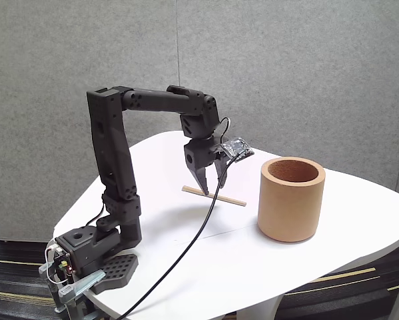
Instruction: Grab the pen and put it in the pen holder.
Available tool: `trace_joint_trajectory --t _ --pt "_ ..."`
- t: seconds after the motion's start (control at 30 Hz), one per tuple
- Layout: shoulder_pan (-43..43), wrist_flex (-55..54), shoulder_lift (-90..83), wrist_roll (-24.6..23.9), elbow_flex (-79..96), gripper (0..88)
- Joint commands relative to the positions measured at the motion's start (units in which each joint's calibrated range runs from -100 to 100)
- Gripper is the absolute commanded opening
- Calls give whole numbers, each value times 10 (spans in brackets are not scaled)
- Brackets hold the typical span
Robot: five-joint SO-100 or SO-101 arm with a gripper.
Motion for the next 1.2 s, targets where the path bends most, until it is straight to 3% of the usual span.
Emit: trace_joint_trajectory --t 0.0,0.2,0.83,1.0,1.17 --pt "-11 -29 1 37 -28 178" --pt "-8 -100 12 101 -9 178" --pt "-31 -108 76 104 -79 179" --pt "-34 -108 76 164 -71 252" --pt "-32 -108 77 168 -65 267"
